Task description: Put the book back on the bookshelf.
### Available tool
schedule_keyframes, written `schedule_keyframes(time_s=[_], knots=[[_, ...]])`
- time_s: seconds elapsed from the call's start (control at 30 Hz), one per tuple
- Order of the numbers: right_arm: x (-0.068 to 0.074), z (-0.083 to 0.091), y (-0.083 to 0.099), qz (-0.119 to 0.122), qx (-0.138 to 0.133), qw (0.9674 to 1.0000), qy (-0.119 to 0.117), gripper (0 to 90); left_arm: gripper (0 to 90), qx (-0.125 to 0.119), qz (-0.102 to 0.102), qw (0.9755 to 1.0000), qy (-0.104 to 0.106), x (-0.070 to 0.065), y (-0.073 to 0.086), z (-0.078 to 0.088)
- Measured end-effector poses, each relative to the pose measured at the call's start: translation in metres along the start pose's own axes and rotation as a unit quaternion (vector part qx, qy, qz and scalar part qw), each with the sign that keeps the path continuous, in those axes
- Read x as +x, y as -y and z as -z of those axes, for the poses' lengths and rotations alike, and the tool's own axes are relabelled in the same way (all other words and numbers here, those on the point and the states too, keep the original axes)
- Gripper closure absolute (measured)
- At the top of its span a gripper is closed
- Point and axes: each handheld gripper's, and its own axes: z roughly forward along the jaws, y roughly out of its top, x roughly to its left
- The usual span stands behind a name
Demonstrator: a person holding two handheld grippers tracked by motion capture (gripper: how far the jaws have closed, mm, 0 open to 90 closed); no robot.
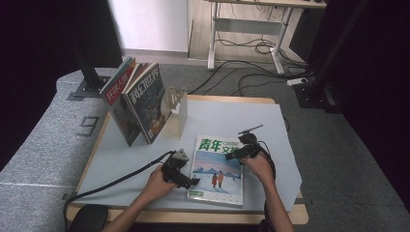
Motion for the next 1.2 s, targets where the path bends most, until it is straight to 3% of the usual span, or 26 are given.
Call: schedule_keyframes(time_s=[0.1,0.27,0.4,0.57,0.67,0.8,0.9,1.0,1.07,1.2], knots=[[-0.007,0.004,0.001,-0.013,-0.033,0.9991,-0.022,13.2,0.0,0.000,-0.001,1.0000,0.000,0.000,0.000,0.000],[-0.004,0.009,-0.003,0.000,-0.059,0.9974,-0.043,16.2,0.0,-0.001,0.000,1.0000,0.000,0.000,0.000,0.000],[0.002,0.013,-0.005,0.010,-0.047,0.9979,-0.044,19.0,0.0,-0.001,0.001,1.0000,0.000,0.000,0.000,0.000],[-0.004,0.013,0.002,-0.001,-0.023,0.9984,-0.051,21.8,0.0,-0.002,0.001,1.0000,0.001,0.000,0.000,0.000],[-0.006,0.014,0.007,-0.003,-0.033,0.9973,-0.066,22.9,0.0,-0.001,-0.001,1.0000,0.001,0.000,0.000,0.000],[-0.007,0.009,0.002,-0.004,-0.050,0.9966,-0.066,23.6,0.0,-0.001,-0.001,1.0000,0.000,0.000,0.000,0.000],[-0.006,0.005,-0.003,-0.004,-0.070,0.9955,-0.063,31.0,0.0,-0.001,-0.001,1.0000,0.000,0.000,0.000,0.000],[-0.005,0.007,-0.004,-0.004,-0.075,0.9957,-0.055,43.9,0.0,-0.002,-0.001,1.0000,0.000,-0.001,0.000,0.000],[-0.006,0.010,0.000,-0.003,-0.078,0.9948,-0.065,51.2,0.0,-0.001,-0.001,1.0000,0.000,0.000,0.000,0.000],[-0.007,0.012,0.008,0.004,-0.071,0.9946,-0.075,55.2,0.0,-0.002,-0.001,1.0000,0.000,-0.001,0.000,0.000]])
